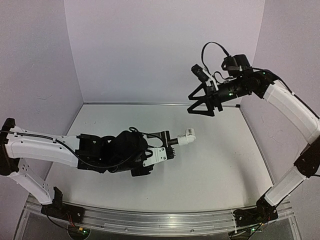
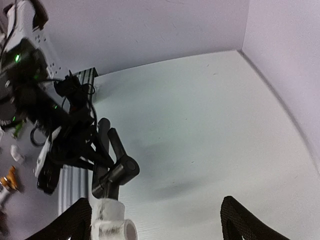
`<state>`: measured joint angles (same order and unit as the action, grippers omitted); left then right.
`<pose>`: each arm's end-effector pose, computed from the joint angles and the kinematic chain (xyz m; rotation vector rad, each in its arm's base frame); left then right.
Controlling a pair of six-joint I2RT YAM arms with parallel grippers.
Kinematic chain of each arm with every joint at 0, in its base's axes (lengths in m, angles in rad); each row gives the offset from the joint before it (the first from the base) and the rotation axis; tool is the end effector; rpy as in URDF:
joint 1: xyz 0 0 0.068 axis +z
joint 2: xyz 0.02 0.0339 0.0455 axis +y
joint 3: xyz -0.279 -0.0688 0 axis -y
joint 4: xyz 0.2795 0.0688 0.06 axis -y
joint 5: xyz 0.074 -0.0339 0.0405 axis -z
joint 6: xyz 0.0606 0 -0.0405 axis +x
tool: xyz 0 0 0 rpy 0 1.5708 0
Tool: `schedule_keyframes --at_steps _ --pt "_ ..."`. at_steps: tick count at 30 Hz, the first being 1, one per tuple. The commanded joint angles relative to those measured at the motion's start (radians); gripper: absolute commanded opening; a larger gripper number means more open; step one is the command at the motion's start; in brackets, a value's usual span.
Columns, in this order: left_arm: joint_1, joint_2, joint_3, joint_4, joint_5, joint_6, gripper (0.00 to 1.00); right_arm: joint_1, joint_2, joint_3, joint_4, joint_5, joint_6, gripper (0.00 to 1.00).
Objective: Install the water faucets
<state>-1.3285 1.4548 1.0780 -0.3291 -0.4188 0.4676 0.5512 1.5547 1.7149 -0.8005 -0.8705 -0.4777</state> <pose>0.1122 -0.3515 0.2597 1.5823 1.5359 0.0011 0.2931 0.2346 0.4287 -1.4302 1.5545 0.9938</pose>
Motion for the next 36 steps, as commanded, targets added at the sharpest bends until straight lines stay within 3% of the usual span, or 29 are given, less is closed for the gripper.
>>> schedule_keyframes --at_steps 1,6,14,26,32,36 --pt "0.064 -0.096 0.080 -0.040 0.223 -0.182 0.00 0.011 -0.133 -0.019 -0.038 0.037 -0.466 0.87" --pt "0.115 -0.142 0.085 -0.052 0.392 -0.230 0.00 0.083 -0.224 -0.128 -0.181 0.170 -0.903 0.87" --pt "0.128 -0.152 0.110 -0.065 0.589 -0.255 0.00 0.170 -0.313 -0.289 -0.051 0.252 -1.127 0.90" --pt "0.128 -0.115 0.152 -0.073 0.724 -0.262 0.00 0.226 -0.260 -0.331 0.015 0.243 -1.079 0.84" --pt "0.128 -0.119 0.140 -0.040 0.703 -0.254 0.00 0.233 -0.221 -0.294 0.040 0.219 -0.917 0.66" --pt "0.127 -0.131 0.122 -0.012 0.637 -0.238 0.00 0.233 -0.211 -0.287 0.033 0.214 -0.848 0.47"
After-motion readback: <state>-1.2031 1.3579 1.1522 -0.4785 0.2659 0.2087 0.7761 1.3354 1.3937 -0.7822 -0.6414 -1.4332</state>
